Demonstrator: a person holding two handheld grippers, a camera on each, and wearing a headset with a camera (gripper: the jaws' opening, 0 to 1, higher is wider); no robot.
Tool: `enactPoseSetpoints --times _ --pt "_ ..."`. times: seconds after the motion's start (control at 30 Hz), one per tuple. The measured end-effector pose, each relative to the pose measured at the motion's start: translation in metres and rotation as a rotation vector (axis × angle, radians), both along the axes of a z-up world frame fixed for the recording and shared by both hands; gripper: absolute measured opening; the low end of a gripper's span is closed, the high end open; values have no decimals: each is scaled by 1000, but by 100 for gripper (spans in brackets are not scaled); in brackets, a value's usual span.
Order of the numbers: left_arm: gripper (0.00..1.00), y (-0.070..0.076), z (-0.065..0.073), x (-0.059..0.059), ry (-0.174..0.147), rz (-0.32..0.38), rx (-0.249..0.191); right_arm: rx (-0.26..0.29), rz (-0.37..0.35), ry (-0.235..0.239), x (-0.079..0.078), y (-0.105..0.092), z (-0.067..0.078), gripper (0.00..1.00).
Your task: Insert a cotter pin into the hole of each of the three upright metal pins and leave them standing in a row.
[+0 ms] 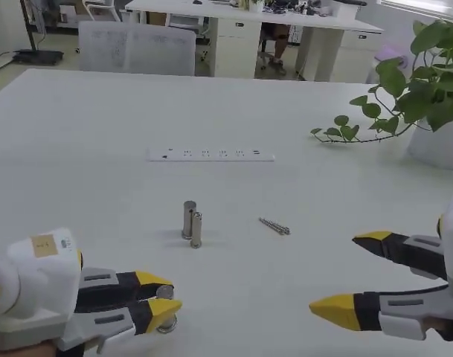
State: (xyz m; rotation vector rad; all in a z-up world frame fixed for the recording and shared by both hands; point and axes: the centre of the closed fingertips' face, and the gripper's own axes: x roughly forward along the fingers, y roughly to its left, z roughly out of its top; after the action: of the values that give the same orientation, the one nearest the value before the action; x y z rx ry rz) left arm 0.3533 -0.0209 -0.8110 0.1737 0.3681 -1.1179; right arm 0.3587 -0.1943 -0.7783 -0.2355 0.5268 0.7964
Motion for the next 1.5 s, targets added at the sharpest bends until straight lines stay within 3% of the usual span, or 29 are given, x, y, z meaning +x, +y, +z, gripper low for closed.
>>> enactPoseSetpoints --times 0.2,0.33,0.9,1.2,1.5 --pt "11 1 0 0 -14 -58 13 2 -4 0 -1 0 0 83" --pt "11 0 0 -3 -12 -139 5 4 -8 2 -2 -2 -1 83" --pt "11 -3 1 -7 38 -429 -7 -40 -20 15 -3 -13 -4 83" --pt "11 -5 0 -13 56 -559 -42 -80 -6 12 -1 -9 -6 82" --pt "11 -5 0 -11 68 -623 -98 -82 30 16 2 7 -9 81"
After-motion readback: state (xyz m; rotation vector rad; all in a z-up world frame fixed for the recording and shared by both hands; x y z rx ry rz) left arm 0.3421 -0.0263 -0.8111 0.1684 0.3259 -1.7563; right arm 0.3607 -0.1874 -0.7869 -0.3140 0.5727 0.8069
